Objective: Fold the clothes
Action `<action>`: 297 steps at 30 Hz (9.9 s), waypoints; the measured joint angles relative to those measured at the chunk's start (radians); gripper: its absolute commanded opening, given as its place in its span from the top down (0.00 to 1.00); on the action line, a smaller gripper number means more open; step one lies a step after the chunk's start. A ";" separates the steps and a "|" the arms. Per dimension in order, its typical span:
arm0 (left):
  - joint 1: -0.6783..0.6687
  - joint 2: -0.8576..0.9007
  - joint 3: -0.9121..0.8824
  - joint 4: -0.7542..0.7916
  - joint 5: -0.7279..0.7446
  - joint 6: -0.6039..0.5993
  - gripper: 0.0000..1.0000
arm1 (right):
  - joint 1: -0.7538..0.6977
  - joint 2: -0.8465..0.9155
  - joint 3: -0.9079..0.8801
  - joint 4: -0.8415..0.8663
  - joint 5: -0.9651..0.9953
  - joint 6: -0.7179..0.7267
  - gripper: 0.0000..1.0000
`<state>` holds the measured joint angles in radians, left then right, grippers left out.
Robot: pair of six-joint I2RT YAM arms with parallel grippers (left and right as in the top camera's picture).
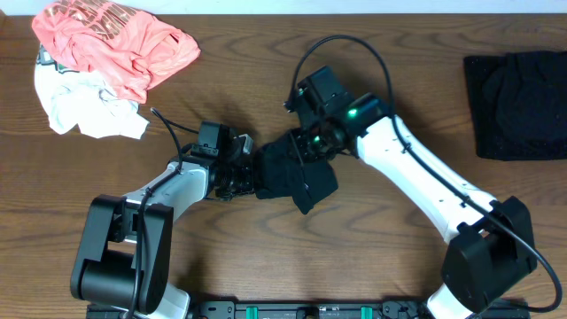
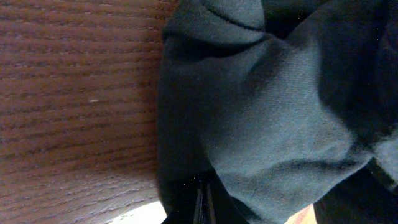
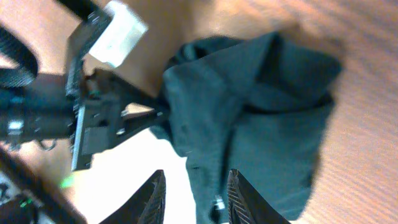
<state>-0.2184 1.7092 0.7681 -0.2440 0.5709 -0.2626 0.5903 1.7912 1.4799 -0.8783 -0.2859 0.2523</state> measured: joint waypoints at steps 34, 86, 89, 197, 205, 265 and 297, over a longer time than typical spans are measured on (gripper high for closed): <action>0.000 0.000 0.000 0.000 0.000 0.000 0.94 | 0.077 0.122 -0.002 0.117 -0.009 -0.014 0.99; 0.040 -0.553 -0.005 -0.084 0.014 -0.027 0.94 | 0.002 0.040 -0.043 0.071 0.018 -0.019 0.85; 0.012 -0.551 -0.005 -0.031 0.017 -0.029 0.94 | 0.002 0.040 -0.095 0.119 0.028 -0.018 0.93; -0.157 -0.089 0.005 0.242 -0.343 0.058 0.93 | -0.299 -0.119 -0.216 0.112 -0.147 -0.080 0.31; -0.157 -0.314 0.006 0.059 -0.393 0.061 0.93 | -0.299 0.030 -0.217 0.160 -0.255 -0.185 0.17; -0.157 -0.417 0.006 -0.127 -0.421 0.058 0.94 | -0.400 0.411 -0.218 0.328 -0.843 -0.392 0.99; -0.157 -0.413 0.006 -0.118 -0.421 0.058 0.94 | -0.418 -0.132 -0.138 0.205 -0.163 -0.149 0.99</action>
<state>-0.3752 1.2961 0.7738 -0.3622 0.1501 -0.2050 0.1719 1.6592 1.3422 -0.6731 -0.4492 0.1032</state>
